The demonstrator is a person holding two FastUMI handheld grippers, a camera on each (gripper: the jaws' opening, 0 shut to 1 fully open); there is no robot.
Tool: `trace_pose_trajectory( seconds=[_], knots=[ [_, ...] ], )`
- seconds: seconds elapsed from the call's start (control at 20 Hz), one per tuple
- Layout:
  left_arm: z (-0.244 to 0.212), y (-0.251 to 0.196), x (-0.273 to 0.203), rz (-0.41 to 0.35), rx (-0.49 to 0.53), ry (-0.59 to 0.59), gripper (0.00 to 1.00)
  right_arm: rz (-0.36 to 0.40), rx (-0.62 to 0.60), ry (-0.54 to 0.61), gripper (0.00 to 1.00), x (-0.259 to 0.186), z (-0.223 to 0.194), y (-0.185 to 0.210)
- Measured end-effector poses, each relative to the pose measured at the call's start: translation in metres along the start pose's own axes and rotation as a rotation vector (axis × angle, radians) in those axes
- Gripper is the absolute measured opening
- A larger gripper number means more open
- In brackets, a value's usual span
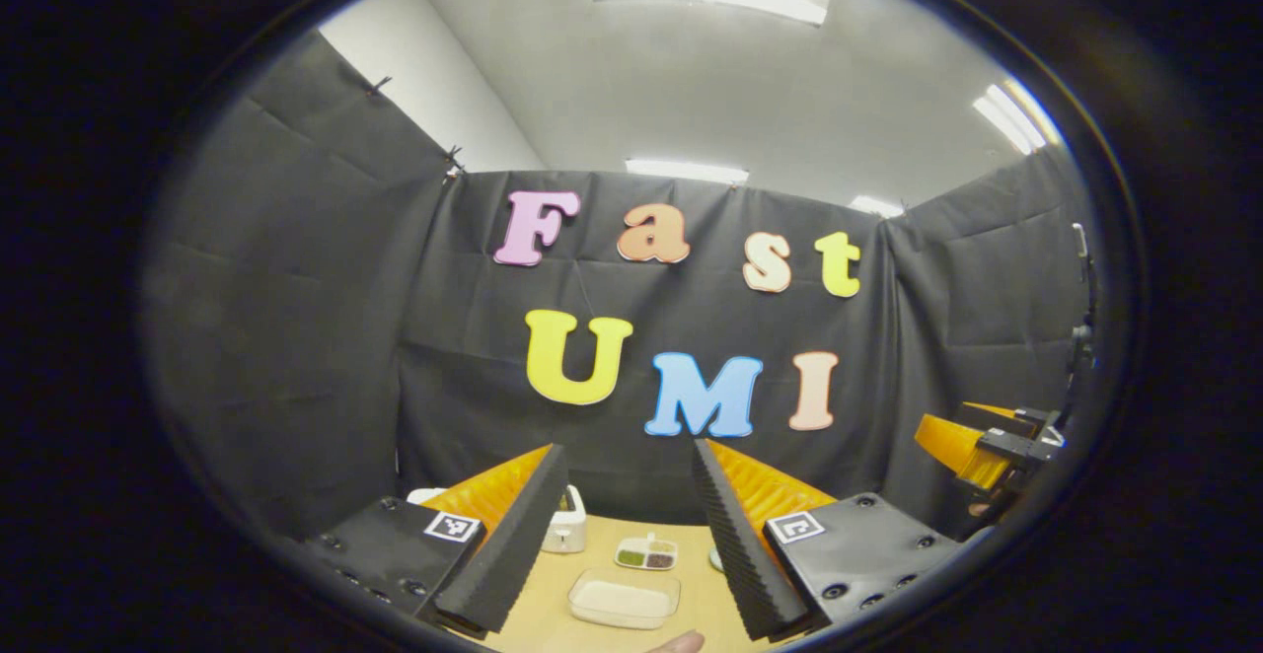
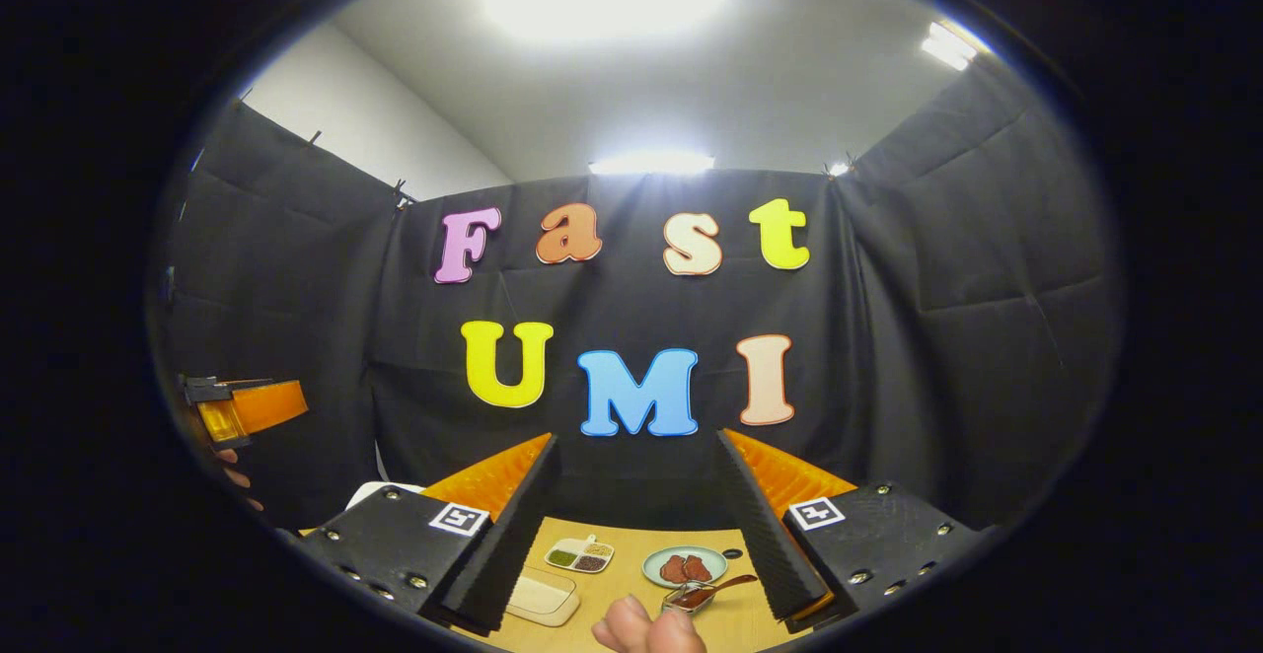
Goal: Close the left gripper, press the button to open the rice cooker; take a wooden spoon from the chopstick holder with the right hand, scoop a spoonful of rice and pour it into the rice cooker, then put the wooden spoon back into the chopstick holder.
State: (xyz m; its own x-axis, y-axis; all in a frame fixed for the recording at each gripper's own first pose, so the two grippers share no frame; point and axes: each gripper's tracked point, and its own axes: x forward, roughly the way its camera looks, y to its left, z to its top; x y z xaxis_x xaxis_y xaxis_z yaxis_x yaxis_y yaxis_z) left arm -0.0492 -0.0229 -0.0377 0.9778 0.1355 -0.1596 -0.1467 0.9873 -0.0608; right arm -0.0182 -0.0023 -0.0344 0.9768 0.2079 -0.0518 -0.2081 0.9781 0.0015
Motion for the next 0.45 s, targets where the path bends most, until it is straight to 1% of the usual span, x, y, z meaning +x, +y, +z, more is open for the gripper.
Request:
trace_pose_trajectory(
  seconds=[0.15, 0.3, 0.45],
  knots=[
    [0.008, 0.012, -0.005, 0.023, 0.008, -0.009, 0.84, 0.018, 0.006, -0.002, 0.95, 0.004, 0.002, 0.012],
    [0.013, 0.024, -0.012, 0.049, 0.027, -0.017, 0.87, 0.037, 0.012, -0.005, 0.95, 0.010, 0.004, 0.023],
    [0.015, 0.033, -0.015, 0.071, 0.016, -0.015, 0.87, 0.057, 0.005, -0.003, 0.95, 0.016, 0.004, 0.034]
  ],
)
